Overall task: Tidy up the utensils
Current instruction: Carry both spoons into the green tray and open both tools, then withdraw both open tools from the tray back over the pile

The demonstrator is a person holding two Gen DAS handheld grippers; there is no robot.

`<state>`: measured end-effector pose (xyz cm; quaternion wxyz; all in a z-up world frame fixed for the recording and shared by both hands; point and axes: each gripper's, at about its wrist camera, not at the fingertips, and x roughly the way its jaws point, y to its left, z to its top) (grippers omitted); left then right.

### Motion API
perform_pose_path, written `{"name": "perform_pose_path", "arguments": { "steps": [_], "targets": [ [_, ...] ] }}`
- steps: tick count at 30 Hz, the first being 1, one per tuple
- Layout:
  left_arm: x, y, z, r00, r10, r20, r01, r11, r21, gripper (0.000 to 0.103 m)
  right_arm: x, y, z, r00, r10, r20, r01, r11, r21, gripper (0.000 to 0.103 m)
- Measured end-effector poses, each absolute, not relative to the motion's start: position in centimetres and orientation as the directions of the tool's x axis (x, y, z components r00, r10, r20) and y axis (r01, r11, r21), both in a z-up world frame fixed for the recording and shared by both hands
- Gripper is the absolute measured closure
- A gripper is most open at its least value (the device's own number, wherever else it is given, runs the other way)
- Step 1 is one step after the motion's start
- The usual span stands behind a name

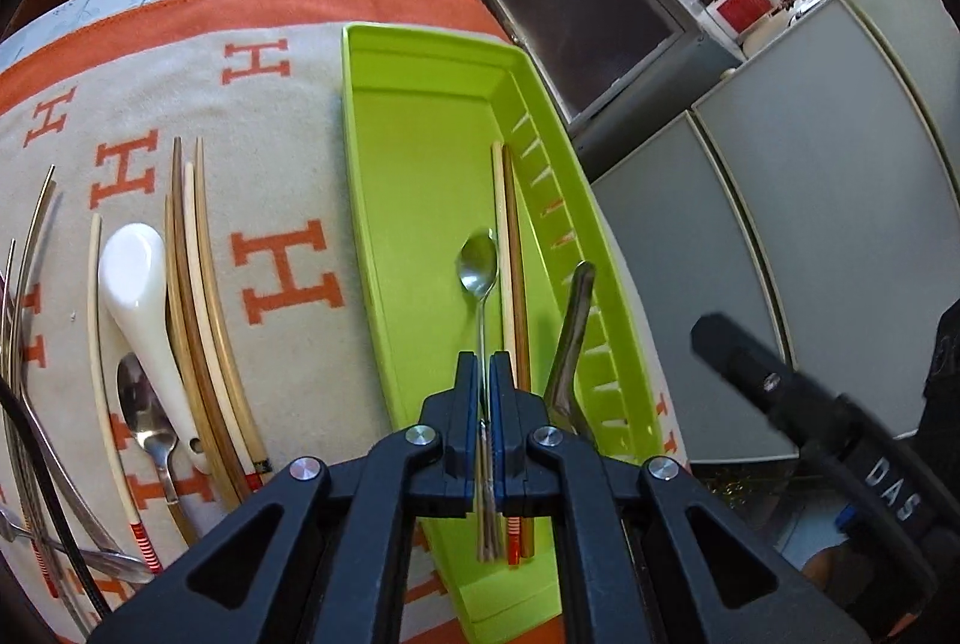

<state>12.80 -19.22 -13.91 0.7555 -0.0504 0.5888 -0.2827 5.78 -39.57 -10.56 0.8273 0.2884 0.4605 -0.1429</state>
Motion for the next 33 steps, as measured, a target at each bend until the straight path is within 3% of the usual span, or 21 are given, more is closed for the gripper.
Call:
{"name": "perform_pose_path", "arguments": {
  "steps": [10, 18, 22, 33],
  "targets": [
    [10.2, -15.5, -11.7, 0.246, -0.413, -0.877, 0.393, 0.869, -0.299, 0.084, 5.3, -38.2, -10.2, 0.536, 0.040, -0.843, 0.457, 0.826, 0.330, 0.072],
    [8.8, -9.5, -10.0, 0.343, -0.333, -0.878, 0.331, 0.918, -0.218, 0.081, 4.9, -35.5, -10.0, 0.537, 0.072, -0.840, 0.395, 0.859, 0.326, 0.072],
    [8.0, -7.1, -9.8, 0.379, -0.306, -0.874, 0.302, 0.933, -0.195, 0.070, 4.7, -33.5, -9.8, 0.536, 0.097, -0.839, 0.348, 0.879, 0.324, 0.072],
    [6.6, -2.8, -9.9, 0.429, -0.257, -0.866, 0.250, 0.955, -0.160, 0.061, 4.6, -27.0, -9.0, 0.523, 0.160, -0.837, 0.221, 0.923, 0.315, 0.072]
  ]
}}
